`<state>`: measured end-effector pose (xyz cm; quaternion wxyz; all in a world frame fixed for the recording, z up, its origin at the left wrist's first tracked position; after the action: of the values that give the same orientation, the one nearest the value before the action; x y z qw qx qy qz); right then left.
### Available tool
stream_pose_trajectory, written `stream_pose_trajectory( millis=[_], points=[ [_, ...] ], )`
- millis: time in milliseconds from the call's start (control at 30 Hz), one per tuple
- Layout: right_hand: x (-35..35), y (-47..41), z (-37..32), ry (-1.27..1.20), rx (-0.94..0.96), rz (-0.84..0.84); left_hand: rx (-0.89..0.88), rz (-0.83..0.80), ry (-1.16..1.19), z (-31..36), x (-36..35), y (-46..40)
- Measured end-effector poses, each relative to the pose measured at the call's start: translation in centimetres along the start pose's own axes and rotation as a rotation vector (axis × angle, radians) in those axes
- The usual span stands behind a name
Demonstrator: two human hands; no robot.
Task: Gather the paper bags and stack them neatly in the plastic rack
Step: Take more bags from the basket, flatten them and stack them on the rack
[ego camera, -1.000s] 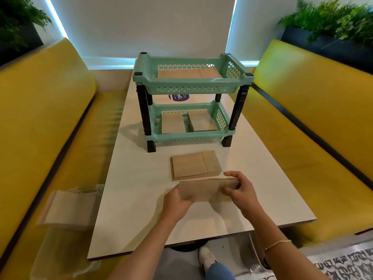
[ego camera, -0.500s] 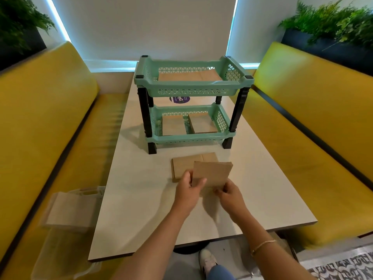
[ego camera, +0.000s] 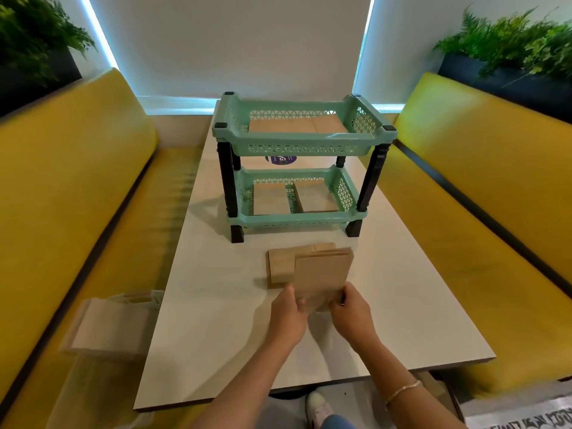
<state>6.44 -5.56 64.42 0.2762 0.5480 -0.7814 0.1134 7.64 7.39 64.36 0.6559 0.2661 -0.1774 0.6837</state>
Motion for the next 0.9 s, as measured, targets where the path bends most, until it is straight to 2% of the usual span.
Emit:
stream_pose_trajectory(
  millis=[100,267,367,567,900],
  points=[
    [0.1,-1.8,-2.5,0.080,0.027,0.045,0.010,0.106,0.020,1.1,1.6,-1.9],
    [-0.5,-6.2,-8.7,-0.052,0.053,0.018,0.002,0.279,0.058,4.3,5.7,-7.0],
    [-1.4,-9.6,-12.2,-0.015,0.094,0.042,0.032,0.343,0.029,6.5,7.9,-10.6],
    [-4.8,-15.8,-15.3,-0.039,0.074,-0.026,0.173,0.362,0.085,7.4,9.1,-17.2],
    [-8.1,-18.9,-15.1,0.082,0.124,-0.093,0.159,0.375,0.048,5.9,7.2,-20.5]
  ],
)
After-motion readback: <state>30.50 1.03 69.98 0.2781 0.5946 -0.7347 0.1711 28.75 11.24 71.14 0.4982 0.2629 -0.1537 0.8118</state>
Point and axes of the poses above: each hand's wrist, its own y-axis away from the middle knuckle, its own x-axis out of the back of the hand, z = x × y, the point moved 4 cm from there along -y, towards the middle knuckle, and after that the axes turned 6 degrees about z, right-handed, at the moved point
